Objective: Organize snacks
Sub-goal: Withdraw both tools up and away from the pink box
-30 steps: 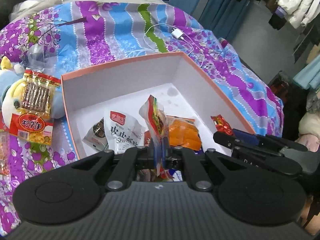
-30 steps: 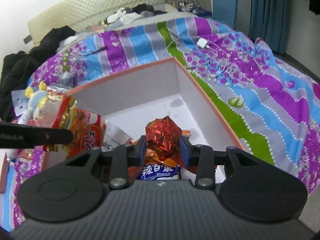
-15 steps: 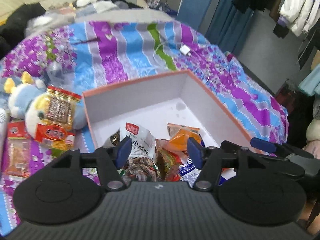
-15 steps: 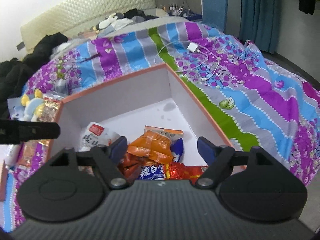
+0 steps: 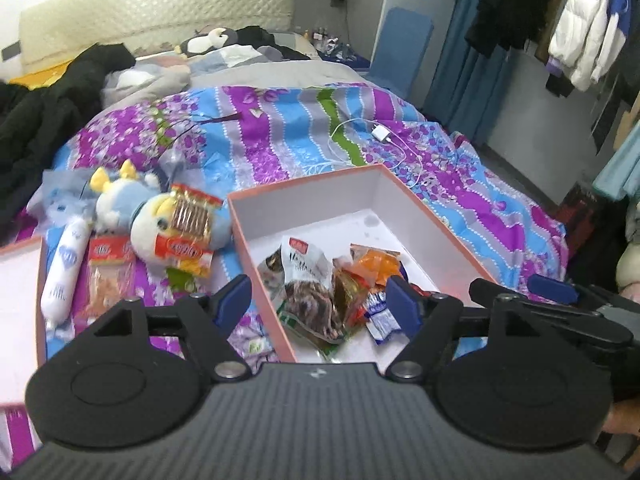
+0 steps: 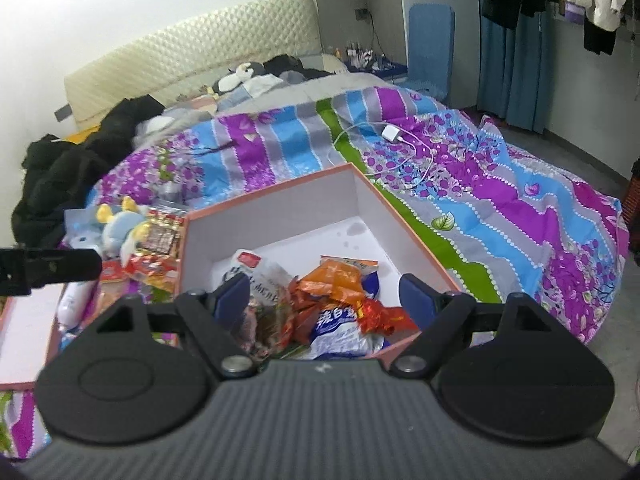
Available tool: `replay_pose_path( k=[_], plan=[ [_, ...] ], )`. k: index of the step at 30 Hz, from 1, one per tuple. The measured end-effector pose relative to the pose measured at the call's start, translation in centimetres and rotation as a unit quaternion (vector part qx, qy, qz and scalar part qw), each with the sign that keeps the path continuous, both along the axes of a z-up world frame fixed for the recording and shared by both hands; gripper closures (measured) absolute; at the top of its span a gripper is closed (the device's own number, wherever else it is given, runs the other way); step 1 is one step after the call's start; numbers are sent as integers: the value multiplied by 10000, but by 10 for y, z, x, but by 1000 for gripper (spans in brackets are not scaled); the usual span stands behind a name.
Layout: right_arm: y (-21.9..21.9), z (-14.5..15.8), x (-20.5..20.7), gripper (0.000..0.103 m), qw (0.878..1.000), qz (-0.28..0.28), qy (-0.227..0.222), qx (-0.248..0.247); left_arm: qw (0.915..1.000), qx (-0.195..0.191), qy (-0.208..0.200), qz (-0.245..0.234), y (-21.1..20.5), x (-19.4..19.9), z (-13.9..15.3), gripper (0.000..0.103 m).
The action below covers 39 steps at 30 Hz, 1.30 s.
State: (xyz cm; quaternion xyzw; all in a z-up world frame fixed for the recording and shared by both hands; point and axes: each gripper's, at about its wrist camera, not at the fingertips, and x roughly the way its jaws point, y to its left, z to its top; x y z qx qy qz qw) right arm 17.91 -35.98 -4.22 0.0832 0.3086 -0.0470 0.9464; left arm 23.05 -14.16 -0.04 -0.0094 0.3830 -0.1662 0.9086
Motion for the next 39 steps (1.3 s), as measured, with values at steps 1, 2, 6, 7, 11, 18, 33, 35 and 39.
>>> replay_pose_path(
  k=[1,2,6,7,11,18,33,35,39],
  plan=[
    [3,4,-8,20,10000,19,-34,-15,10000,-20,18,-4,4,-9,2,25],
    [6,6,-14,20,10000,34,-61,-40,10000,-26,27,-21,8,-18,5,25],
    [16,13,-36,20,9999,44,-127,-93,10000,-34,5,8,19,-53,21,25],
    [17,13,-38,20,9999,43,-119,-87,10000,-16,6,2,21,-60,27,25],
    [24,12,-47,20,9999,65,-99,-103,9999,124,-43,-49,27,-91,64,25],
    [34,-1,-49,20,9998,169,82,33,9987,331,-377,-8,22,-147,146,17],
    [79,12,-37,20,9988,452,104,-132,9990,-39,335,277,63,-193,201,16],
    [85,13,-34,20,9986,504,126,-139,9982,-102,416,426,75,-190,197,17],
    [101,9,-29,20,9975,667,202,-122,9970,-123,578,509,89,-189,190,17]
  ],
)
